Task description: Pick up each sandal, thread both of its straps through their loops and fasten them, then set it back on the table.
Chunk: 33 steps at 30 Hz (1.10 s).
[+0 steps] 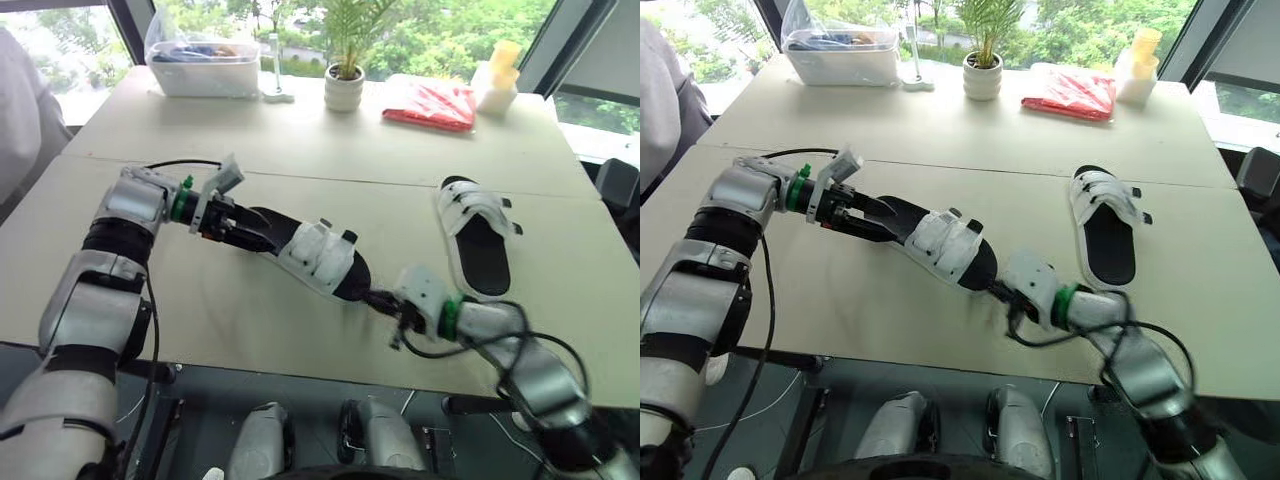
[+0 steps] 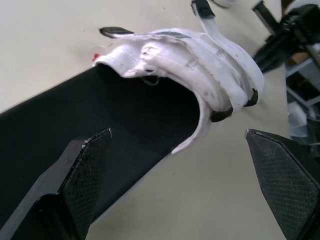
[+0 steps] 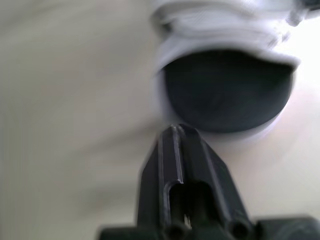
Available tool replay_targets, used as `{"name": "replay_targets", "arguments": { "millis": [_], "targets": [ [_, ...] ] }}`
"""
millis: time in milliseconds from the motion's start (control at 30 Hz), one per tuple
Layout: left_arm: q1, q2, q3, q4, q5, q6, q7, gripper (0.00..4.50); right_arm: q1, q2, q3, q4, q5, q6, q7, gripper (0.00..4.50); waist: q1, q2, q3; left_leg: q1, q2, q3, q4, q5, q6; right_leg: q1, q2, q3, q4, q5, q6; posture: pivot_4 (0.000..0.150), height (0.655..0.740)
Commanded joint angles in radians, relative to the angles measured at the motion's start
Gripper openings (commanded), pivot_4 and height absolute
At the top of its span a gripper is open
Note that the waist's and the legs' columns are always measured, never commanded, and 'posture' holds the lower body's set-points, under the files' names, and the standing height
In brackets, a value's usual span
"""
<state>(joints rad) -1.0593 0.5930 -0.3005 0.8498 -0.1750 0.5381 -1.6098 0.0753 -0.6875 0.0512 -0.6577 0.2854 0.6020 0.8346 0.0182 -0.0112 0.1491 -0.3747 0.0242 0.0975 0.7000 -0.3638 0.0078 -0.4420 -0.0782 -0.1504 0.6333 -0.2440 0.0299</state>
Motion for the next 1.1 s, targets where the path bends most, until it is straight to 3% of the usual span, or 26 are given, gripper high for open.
{"name": "replay_targets", "arguments": {
  "millis": [33,133,233,333,400,500,567,733,767,933,1033,1100],
  "targets": [
    [-0.001,-0.009,-0.035,-0.063,-0.056,0.057,-0.005,4.41,0.069,-0.027,-0.16,-0.221,0.163,0.098,0.0,0.0,-0.006,-0.002,0.004,0.0,0.0,0.0,0.0,0.0,0.0,0.0,0.0,0.0,0.0,0.0,0.001,0.15,0.7288],
    [0.02,0.009,-0.099,-0.127,-0.117,0.084,-0.005,4.41,0.131,-0.027,-0.235,-0.319,0.229,0.145,-0.042,0.0,-0.011,-0.004,0.007,0.003,0.0,0.001,0.001,0.001,-0.001,0.003,0.001,0.0,-0.001,0.0,0.001,0.15,0.7288],
    [0.025,-0.021,-0.101,-0.126,-0.1,0.057,-0.005,4.41,0.164,0.035,-0.302,-0.372,0.313,0.194,-0.138,0.0,-0.011,-0.004,0.007,0.005,0.001,0.001,0.001,0.001,-0.002,0.004,0.001,0.001,0.001,0.0,0.001,0.15,0.7288],
    [0.012,-0.062,-0.088,-0.093,-0.077,0.06,-0.001,4.5,0.231,0.039,-0.408,-0.385,0.372,0.181,-0.155,0.78,-0.005,-0.003,0.007,0.005,0.001,0.001,0.002,0.001,-0.002,0.004,0.001,0.001,0.001,0.0,0.001,0.15,0.7288],
    [0.019,-0.069,-0.107,-0.108,-0.095,0.073,-0.003,4.5,0.297,0.018,-0.522,-0.39,0.46,0.146,-0.143,1.73,-0.001,-0.004,0.008,0.003,0.0,0.0,0.002,0.001,-0.002,0.004,0.001,0.001,0.0,0.0,0.001,0.15,0.7288],
    [0.019,-0.077,-0.107,-0.115,-0.144,0.111,-0.005,3.66,0.382,-0.032,-0.64,-0.39,0.576,0.088,-0.118,3.27,-0.004,-0.005,0.009,0.003,-0.001,-0.001,0.002,0.001,-0.001,0.004,0.001,0.001,0.0,0.0,0.002,0.15,0.7288],
    [0.011,-0.092,-0.087,-0.105,-0.149,0.125,-0.005,2.63,0.432,-0.06,-0.676,-0.39,0.606,0.055,-0.11,4.38,-0.005,-0.005,0.009,0.004,-0.001,-0.001,0.003,0.001,-0.001,0.006,0.001,0.001,0.0,0.0,0.002,0.15,0.7288],
    [-0.011,-0.136,-0.001,-0.063,-0.157,0.211,0.043,0.19,0.486,-0.109,-0.673,-0.39,0.605,0.001,-0.131,4.5,-0.007,-0.005,0.009,0.008,-0.001,-0.001,0.003,0.001,-0.001,0.009,0.002,0.003,0.001,0.0,0.003,0.15,0.7288],
    [-0.016,-0.147,0.029,-0.056,-0.166,0.243,0.074,0.01,0.485,-0.109,-0.667,-0.39,0.598,-0.001,-0.142,4.5,-0.007,-0.006,0.009,0.008,-0.001,0.0,0.003,0.001,-0.001,0.009,0.002,0.003,0.001,0.0,0.003,0.15,0.7288],
    [-0.046,-0.22,0.465,-0.122,-0.384,0.509,0.526,0.01,0.424,-0.117,-0.617,-0.366,0.547,0.015,-0.212,4.5,-0.007,-0.008,0.011,0.008,0.0,-0.001,0.003,0.001,-0.001,0.009,0.001,0.003,0.001,0.0,0.003,0.15,0.7288],
    [0.057,-0.363,0.694,-0.426,-0.441,0.56,0.932,0.01,0.333,-0.129,-0.573,-0.31,0.512,0.03,-0.263,4.5,-0.005,-0.008,0.012,0.008,0.0,-0.002,0.004,0.001,-0.001,0.009,0.0,0.003,0.002,0.0,0.003,0.15,0.7288],
    [0.139,-0.509,0.782,-0.611,-0.417,0.489,1.203,0.01,0.266,-0.133,-0.541,-0.276,0.494,0.045,-0.299,4.5,-0.001,-0.008,0.011,0.009,-0.001,-0.003,0.004,0.001,-0.001,0.011,-0.001,0.003,0.002,0.001,0.004,0.15,0.7288]
  ]
}}
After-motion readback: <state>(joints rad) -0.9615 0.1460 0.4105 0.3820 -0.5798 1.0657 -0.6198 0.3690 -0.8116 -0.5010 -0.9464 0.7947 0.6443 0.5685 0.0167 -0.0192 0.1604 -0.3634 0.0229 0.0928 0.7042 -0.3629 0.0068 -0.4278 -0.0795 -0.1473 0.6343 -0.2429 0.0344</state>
